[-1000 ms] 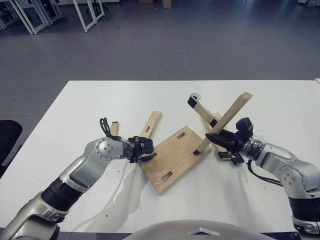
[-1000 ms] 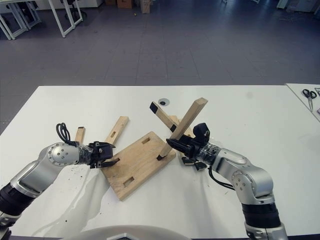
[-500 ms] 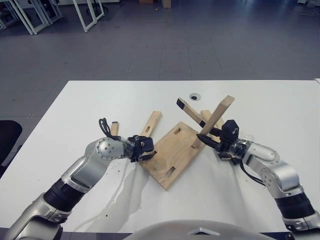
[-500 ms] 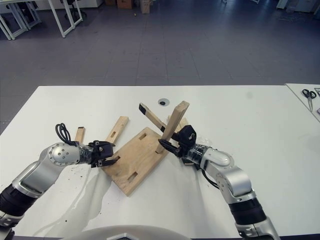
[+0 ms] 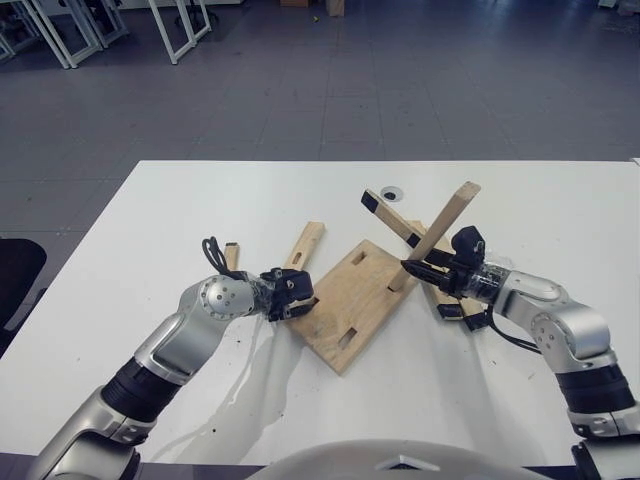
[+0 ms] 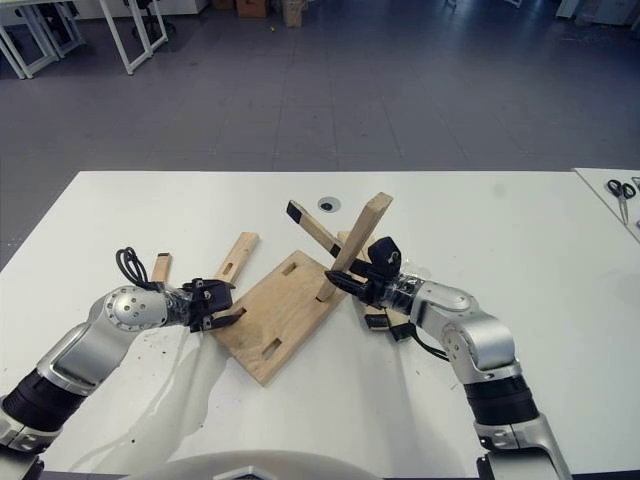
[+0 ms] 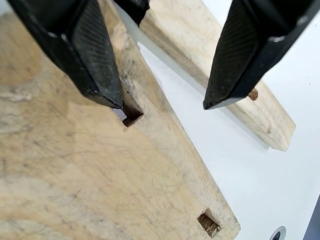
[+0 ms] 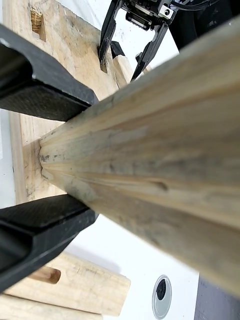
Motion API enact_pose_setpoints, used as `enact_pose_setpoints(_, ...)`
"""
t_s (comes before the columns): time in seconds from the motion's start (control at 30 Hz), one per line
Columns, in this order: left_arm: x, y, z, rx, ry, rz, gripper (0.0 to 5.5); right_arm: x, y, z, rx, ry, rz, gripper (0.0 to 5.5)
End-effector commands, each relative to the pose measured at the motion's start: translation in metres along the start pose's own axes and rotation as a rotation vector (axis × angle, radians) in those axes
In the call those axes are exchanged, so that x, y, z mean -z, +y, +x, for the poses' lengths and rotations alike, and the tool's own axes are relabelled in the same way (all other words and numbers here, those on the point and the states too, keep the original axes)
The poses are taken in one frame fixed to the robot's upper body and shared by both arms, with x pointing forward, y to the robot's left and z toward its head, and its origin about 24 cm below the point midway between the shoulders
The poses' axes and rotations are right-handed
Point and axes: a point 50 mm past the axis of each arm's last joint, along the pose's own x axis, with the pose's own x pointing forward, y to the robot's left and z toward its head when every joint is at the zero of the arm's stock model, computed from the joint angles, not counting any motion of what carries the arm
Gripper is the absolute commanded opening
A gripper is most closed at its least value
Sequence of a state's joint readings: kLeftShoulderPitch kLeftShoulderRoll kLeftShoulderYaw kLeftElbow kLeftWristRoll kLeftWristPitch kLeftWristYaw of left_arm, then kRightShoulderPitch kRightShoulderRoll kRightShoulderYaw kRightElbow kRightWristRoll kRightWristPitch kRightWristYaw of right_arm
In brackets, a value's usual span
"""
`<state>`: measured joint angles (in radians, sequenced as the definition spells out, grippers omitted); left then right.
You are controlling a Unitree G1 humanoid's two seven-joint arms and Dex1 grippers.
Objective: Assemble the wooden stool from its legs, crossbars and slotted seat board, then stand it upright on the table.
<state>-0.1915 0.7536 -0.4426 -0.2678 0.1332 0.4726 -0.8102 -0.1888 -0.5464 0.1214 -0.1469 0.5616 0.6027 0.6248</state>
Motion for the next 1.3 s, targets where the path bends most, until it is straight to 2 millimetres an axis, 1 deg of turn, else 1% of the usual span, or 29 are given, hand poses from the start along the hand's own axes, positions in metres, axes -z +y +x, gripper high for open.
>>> enact_pose_setpoints(0.03,0.02,-0.022,0.011,0.099,0.082,-0.076,2.97,0.019,-0.009,-0.009,0.126,0.135,-0.001,2.32)
enact_pose_setpoints(0.17,0.019,-0.02,0.013,0.07,0.074,-0.103,2.97,0.005,-0.01,-0.012,0.135,0.075,-0.001,3.06)
enact_pose_setpoints(0.2,0.019,-0.019,0.014,0.066,0.07,-0.115,2.97,0.004,-0.011,-0.014,0.139,0.076,0.005,3.27)
enact_pose_setpoints(0.27,0.019,-0.019,0.014,0.062,0.069,-0.123,2.97,0.012,-0.012,-0.02,0.14,0.138,0.003,3.66)
enact_pose_setpoints(0.3,0.02,-0.019,0.014,0.059,0.073,-0.128,2.97,0.017,-0.014,-0.028,0.148,0.19,-0.01,3.89)
enact_pose_setpoints(0.37,0.022,-0.019,0.014,0.054,0.08,-0.136,2.97,0.019,-0.018,-0.044,0.173,0.257,-0.045,3.89)
enact_pose_setpoints(0.43,0.023,-0.02,0.015,0.051,0.083,-0.147,2.97,0.009,-0.026,-0.06,0.221,0.271,-0.088,3.89)
enact_pose_setpoints(0.5,0.025,-0.021,0.015,0.049,0.085,-0.155,2.97,-0.007,-0.033,-0.07,0.254,0.249,-0.124,3.89)
enact_pose_setpoints(0.53,0.025,-0.022,0.015,0.048,0.085,-0.156,2.97,-0.02,-0.04,-0.074,0.305,0.207,-0.148,3.89)
enact_pose_setpoints(0.6,0.025,-0.022,0.016,0.047,0.084,-0.157,2.97,-0.07,-0.055,-0.078,0.46,-0.058,-0.191,3.89)
enact_pose_setpoints(0.63,0.025,-0.022,0.016,0.047,0.084,-0.157,2.97,-0.099,-0.055,-0.079,0.505,-0.232,-0.19,3.89)
enact_pose_setpoints(0.67,0.025,-0.022,0.016,0.048,0.083,-0.158,2.97,-0.122,-0.053,-0.081,0.522,-0.374,-0.185,3.89)
enact_pose_setpoints(0.77,0.024,-0.023,0.017,0.051,0.08,-0.156,2.97,-0.172,-0.035,-0.085,0.499,-0.673,-0.192,3.89)
enact_pose_setpoints(0.8,0.024,-0.023,0.017,0.052,0.081,-0.155,2.97,-0.188,-0.021,-0.084,0.432,-0.772,-0.176,3.89)
enact_pose_setpoints(0.83,0.024,-0.023,0.017,0.054,0.081,-0.154,2.97,-0.198,-0.005,-0.08,0.346,-0.827,-0.158,3.89)
enact_pose_setpoints(0.87,0.024,-0.023,0.017,0.055,0.081,-0.154,2.97,-0.202,0.007,-0.075,0.273,-0.843,-0.142,3.89)
enact_pose_setpoints(0.9,0.024,-0.024,0.017,0.056,0.081,-0.154,2.97,-0.199,0.02,-0.067,0.195,-0.815,-0.128,3.89)
enact_pose_setpoints(0.97,0.024,-0.024,0.017,0.056,0.082,-0.155,2.97,-0.184,0.031,-0.053,0.113,-0.733,-0.083,3.89)
enact_pose_setpoints(1.03,0.024,-0.025,0.017,0.055,0.083,-0.158,2.97,-0.149,0.031,-0.034,0.106,-0.544,-0.032,3.89)
enact_pose_setpoints(1.07,0.025,-0.025,0.017,0.055,0.083,-0.159,2.97,-0.126,0.027,-0.025,0.133,-0.421,-0.011,3.89)
enact_pose_setpoints(1.13,0.025,-0.025,0.017,0.055,0.084,-0.158,2.97,-0.084,0.016,-0.017,0.201,-0.228,0.039,3.89)
enact_pose_setpoints(1.17,0.025,-0.024,0.017,0.055,0.084,-0.157,2.97,-0.072,0.011,-0.017,0.235,-0.175,0.053,3.89)
enact_pose_setpoints(1.2,0.025,-0.024,0.017,0.056,0.086,-0.156,2.97,-0.068,0.009,-0.017,0.243,-0.163,0.058,3.89)
enact_pose_setpoints(1.23,0.026,-0.024,0.016,0.056,0.088,-0.157,2.97,-0.07,0.009,-0.018,0.235,-0.172,0.058,3.89)
enact_pose_setpoints(1.27,0.026,-0.024,0.016,0.056,0.09,-0.159,2.97,-0.078,0.013,-0.018,0.209,-0.213,0.048,3.89)
enact_pose_setpoints(1.3,0.026,-0.024,0.015,0.055,0.091,-0.161,2.97,-0.092,0.018,-0.019,0.181,-0.281,0.032,3.89)
